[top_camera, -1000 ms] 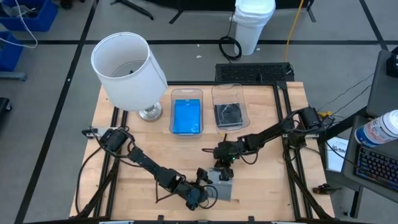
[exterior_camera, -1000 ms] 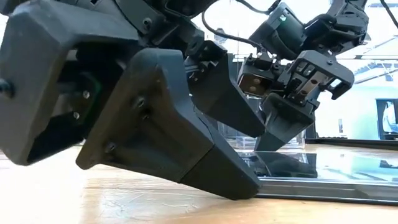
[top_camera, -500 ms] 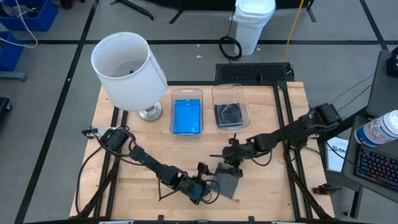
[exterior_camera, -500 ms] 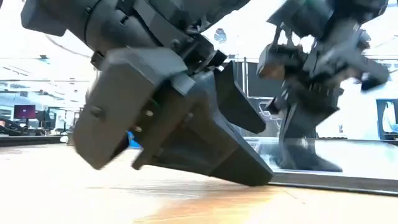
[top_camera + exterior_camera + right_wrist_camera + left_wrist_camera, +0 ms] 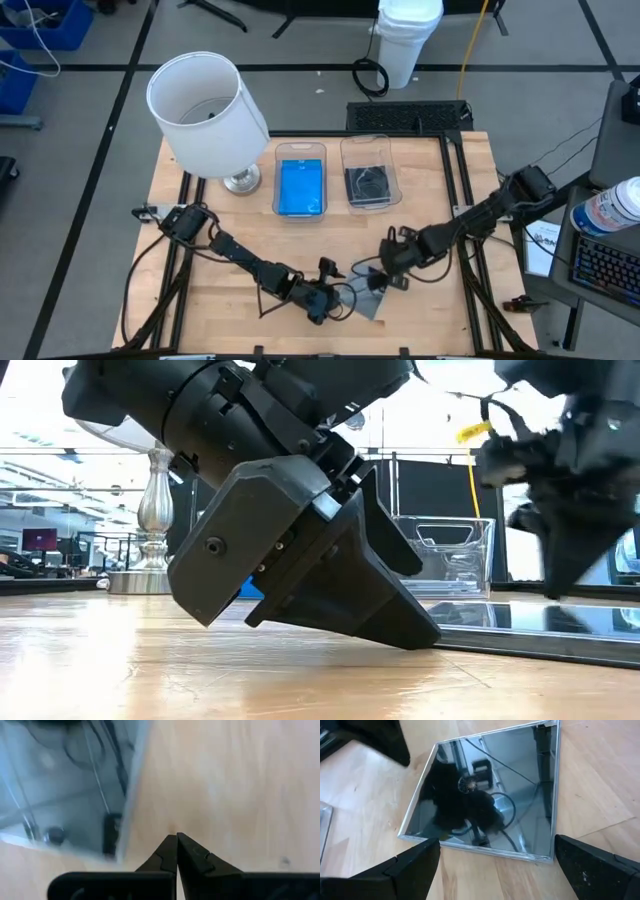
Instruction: Pick & place jewel cases by type
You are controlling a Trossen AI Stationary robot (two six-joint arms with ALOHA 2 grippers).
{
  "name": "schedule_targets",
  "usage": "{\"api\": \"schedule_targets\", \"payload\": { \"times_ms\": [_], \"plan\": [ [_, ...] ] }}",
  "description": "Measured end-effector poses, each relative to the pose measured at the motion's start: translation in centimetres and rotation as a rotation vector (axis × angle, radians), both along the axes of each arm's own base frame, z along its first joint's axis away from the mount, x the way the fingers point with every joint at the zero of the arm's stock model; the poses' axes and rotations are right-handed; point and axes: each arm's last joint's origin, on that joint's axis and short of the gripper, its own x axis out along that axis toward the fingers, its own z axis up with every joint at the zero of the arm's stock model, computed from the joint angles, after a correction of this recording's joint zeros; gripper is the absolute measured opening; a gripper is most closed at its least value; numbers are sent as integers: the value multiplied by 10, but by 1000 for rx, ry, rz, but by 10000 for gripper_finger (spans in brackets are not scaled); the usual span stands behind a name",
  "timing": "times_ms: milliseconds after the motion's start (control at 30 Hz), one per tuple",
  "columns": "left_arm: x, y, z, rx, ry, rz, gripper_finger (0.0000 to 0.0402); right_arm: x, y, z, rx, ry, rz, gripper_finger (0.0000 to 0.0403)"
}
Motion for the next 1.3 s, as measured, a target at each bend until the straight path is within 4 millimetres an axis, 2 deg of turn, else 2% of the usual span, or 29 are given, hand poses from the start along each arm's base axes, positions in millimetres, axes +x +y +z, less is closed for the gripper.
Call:
{"api": "schedule_targets", "payload": {
  "times_ms": [133, 267, 367, 567, 700, 1000, 1300],
  "plan": [
    [0, -1, 0, -7, 7, -21, 392, -17, 4, -3, -21, 139, -95, 0],
    [0, -1, 0, -7, 7, -22, 392, -26, 15, -5, 9, 175, -123, 0],
    [0, -1, 0, -8, 8, -24, 392, -27, 22, -13, 61, 124, -79, 0],
    [0, -1, 0, -11, 13, -37, 392, -31, 20, -30, 45, 38, -74, 0],
    [0, -2, -4, -22, 26, -68, 392, -29, 21, -37, 103, -77, -50, 0],
    [2, -2, -21, -24, 43, -70, 392, -21, 27, -37, 174, -265, 65, 0],
    [2, -3, -22, -70, 50, -69, 392, -15, 31, -33, 222, -343, 99, 0]
  ]
}}
